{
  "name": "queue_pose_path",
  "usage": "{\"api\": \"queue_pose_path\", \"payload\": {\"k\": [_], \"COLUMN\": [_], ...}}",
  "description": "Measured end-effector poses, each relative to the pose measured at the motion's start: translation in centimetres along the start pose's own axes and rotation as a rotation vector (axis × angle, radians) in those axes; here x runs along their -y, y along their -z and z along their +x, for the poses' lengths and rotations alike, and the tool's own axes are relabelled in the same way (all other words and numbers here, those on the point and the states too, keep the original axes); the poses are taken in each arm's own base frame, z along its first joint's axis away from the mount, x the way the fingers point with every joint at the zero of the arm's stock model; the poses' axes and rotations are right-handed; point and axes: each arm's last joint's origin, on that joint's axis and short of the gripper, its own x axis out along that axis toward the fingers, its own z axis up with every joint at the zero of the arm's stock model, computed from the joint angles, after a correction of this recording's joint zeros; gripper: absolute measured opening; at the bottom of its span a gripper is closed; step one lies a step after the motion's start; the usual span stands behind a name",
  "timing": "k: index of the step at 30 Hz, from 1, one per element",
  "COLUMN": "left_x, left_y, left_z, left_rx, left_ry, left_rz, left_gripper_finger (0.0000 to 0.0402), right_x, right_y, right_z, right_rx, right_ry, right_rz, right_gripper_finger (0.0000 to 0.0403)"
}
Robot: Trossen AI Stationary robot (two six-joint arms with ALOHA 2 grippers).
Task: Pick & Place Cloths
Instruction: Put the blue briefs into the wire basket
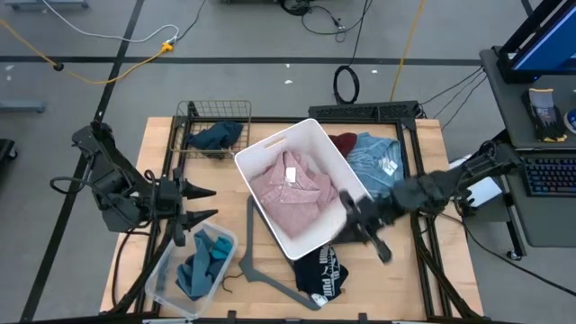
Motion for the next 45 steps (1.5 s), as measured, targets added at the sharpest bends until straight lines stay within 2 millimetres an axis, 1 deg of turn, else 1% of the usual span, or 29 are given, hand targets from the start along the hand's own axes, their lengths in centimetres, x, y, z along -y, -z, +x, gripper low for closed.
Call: {"api": "queue_pose_path", "payload": {"k": [5, 9, 12, 16, 22, 25, 29, 31, 34, 38, 45], "left_x": [0.0, 0.0, 0.0, 0.0, 0.0, 0.0, 0.0, 0.0, 0.0, 0.0, 0.1], "left_y": [0.0, 0.0, 0.0, 0.0, 0.0, 0.0, 0.0, 0.0, 0.0, 0.0, 0.0], "left_z": [0.0, 0.0, 0.0, 0.0, 0.0, 0.0, 0.0, 0.0, 0.0, 0.0, 0.0], "left_rx": [0.000, 0.001, 0.004, 0.005, 0.005, 0.005, 0.005, 0.005, 0.005, 0.005, -0.012], "left_ry": [0.000, -0.001, -0.006, -0.008, -0.008, -0.008, -0.008, -0.008, -0.008, -0.007, 0.022], "left_rz": [-0.004, -0.011, -0.020, -0.030, -0.035, -0.038, -0.038, -0.034, -0.032, -0.030, -0.005], "left_gripper_finger": [0.0232, 0.0232, 0.0232, 0.0232, 0.0232, 0.0232, 0.0232, 0.0232, 0.0232, 0.0232, 0.0232], "right_x": [-3.3, -4.9, -5.6, -6.1, -5.6, -5.4, -5.2, -5.2, -5.0, -4.8, -4.4], "right_y": [2.1, 4.0, 5.6, 7.5, 10.0, 10.9, 11.6, 11.8, 12.1, 12.7, 14.8], "right_z": [0.5, 0.8, 1.1, 1.6, 2.6, 3.0, 3.6, 3.7, 4.1, 4.6, 6.3], "right_rx": [-0.125, -0.223, -0.310, -0.424, -0.566, -0.602, -0.627, -0.631, -0.626, -0.612, -0.627], "right_ry": [-0.091, -0.046, 0.015, 0.080, 0.214, 0.266, 0.300, 0.307, 0.341, 0.390, 0.474], "right_rz": [0.115, 0.237, 0.326, 0.421, 0.526, 0.571, 0.591, 0.593, 0.631, 0.682, 0.758], "right_gripper_finger": [0.0000, 0.0000, 0.0000, 0.0000, 0.0000, 0.0000, 0.0006, 0.0019, 0.0049, 0.0102, 0.0195]}}
